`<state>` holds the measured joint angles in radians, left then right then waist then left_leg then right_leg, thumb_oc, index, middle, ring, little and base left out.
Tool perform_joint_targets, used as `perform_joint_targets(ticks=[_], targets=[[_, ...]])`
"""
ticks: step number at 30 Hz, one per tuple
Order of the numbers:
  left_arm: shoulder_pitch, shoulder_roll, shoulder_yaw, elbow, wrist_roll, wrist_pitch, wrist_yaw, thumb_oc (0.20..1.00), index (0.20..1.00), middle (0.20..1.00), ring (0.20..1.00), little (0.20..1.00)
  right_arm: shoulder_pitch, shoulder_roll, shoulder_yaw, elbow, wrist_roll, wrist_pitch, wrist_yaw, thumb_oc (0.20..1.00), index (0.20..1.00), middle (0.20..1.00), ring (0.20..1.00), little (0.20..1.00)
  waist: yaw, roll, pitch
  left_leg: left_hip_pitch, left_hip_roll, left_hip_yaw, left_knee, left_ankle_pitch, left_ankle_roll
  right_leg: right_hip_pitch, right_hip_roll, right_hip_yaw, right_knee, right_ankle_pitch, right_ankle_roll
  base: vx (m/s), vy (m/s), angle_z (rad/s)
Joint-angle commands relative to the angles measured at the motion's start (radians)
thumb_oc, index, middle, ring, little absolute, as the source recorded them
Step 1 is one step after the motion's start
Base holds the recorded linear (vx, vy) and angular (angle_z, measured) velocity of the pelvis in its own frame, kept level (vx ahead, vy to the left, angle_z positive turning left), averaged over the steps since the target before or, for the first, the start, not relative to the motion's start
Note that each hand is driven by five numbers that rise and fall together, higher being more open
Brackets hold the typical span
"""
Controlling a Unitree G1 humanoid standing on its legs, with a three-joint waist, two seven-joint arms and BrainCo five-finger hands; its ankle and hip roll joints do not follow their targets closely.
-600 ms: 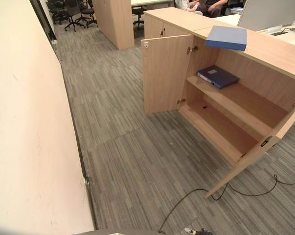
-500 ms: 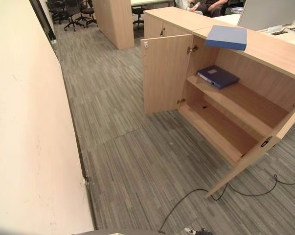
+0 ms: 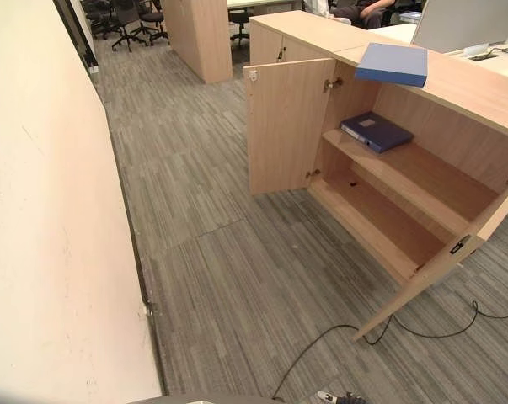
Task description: Put the empty folder in the office cabinet
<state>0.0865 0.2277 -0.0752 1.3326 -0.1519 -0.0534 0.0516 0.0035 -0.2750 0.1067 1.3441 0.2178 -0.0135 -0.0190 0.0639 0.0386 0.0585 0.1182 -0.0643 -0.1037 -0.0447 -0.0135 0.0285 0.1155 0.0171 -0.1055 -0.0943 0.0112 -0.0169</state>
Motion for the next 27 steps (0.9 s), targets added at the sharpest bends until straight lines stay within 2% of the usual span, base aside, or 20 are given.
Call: perform_joint_targets(ticks=[1,27], targets=[[-0.038,-0.005,0.038,0.055,-0.013,-0.014,-0.004,1.0,1.0,1.0,1.0,1.0,-0.033,-0.013,0.006,0.034,0.043,-0.008,0.008,1.0,1.0,1.0,1.0,1.0,0.006,-0.041,-0.009,0.006,-0.002,-0.129,-0.043,-0.034,-0.018,0.023,-0.045,-0.002,0.007,-0.037,0.089,0.0,0.0,0.0],[-0.044,-0.027,-0.007,0.058,0.044,-0.014,0.007,1.0,1.0,1.0,1.0,1.0,-0.032,0.011,0.033,0.027,0.017,-0.007,0.002,1.0,1.0,1.0,1.0,1.0,0.004,-0.029,-0.012,0.009,-0.009,-0.134,-0.043,-0.033,-0.015,0.027,-0.053,-0.012,0.007,-0.034,0.09,0.0,0.0,0.01]])
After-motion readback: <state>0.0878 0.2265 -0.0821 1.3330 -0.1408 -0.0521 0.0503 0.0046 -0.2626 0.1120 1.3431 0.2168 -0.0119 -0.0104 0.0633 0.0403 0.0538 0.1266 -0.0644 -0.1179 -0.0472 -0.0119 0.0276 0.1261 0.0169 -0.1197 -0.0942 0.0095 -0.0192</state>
